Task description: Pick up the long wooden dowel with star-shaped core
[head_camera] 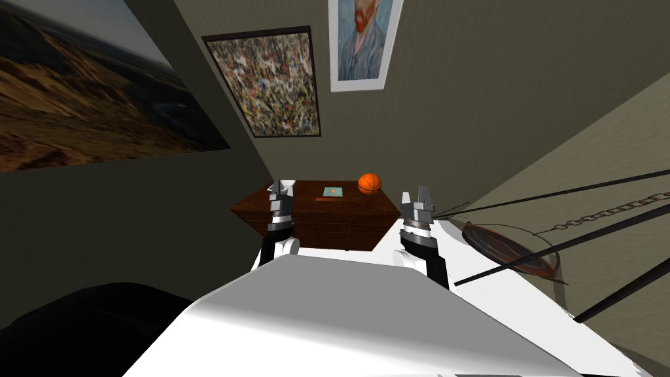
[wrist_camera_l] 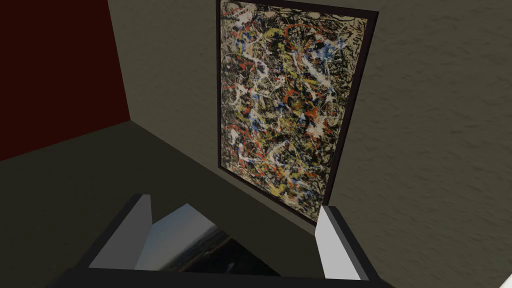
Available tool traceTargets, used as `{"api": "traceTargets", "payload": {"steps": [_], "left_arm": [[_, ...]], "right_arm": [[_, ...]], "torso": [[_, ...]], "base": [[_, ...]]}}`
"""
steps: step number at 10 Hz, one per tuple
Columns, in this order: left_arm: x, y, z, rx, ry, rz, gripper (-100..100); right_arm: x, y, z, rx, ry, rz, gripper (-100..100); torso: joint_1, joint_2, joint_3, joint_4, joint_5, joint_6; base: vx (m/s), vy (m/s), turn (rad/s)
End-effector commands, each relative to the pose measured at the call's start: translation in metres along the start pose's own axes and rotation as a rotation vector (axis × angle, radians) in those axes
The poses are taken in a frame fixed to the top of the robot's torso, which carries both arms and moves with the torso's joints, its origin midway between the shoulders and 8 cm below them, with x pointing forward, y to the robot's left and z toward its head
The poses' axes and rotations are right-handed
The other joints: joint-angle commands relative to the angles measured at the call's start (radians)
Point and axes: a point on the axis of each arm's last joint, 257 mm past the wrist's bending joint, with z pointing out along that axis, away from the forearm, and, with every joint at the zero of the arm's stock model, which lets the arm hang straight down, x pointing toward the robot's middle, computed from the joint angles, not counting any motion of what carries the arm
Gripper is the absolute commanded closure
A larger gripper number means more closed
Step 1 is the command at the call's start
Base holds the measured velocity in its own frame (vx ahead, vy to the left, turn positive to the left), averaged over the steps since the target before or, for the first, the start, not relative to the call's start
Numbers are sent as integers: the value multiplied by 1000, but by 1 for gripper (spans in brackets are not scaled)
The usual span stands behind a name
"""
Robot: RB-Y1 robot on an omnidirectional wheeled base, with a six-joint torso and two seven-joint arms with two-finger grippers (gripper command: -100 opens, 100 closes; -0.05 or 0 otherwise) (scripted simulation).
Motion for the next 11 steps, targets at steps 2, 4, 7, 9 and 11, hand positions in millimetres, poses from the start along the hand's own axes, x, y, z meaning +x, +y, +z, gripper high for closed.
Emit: {"api": "traceTargets", "payload": {"steps": [2, 4, 7, 9, 11], "left_arm": [[12, 9, 5, -14, 79, 32, -100], [22, 23, 14, -34, 143, 65, -100], [31, 56, 30, -89, 206, 122, -100], [34, 66, 40, -103, 221, 140, -100], [36, 79, 49, -126, 232, 160, -100]], "right_arm": [[0, 0, 0, 0, 0, 0, 0], [0, 0, 0, 0, 0, 0, 0], [0, 0, 0, 0, 0, 0, 0], [0, 0, 0, 0, 0, 0, 0], [0, 0, 0, 0, 0, 0, 0]], "torso": [[0, 1, 0, 0, 0, 0], [-1, 3, 2, 1, 0, 0], [-2, 5, 3, 1, 0, 0], [-1, 4, 3, 1, 0, 0], [-2, 3, 2, 1, 0, 0]], "base": [[-27, -10, 9], [-61, -17, 14], [-80, -26, 17], [-66, -26, 11], [-41, -23, 10]]}}
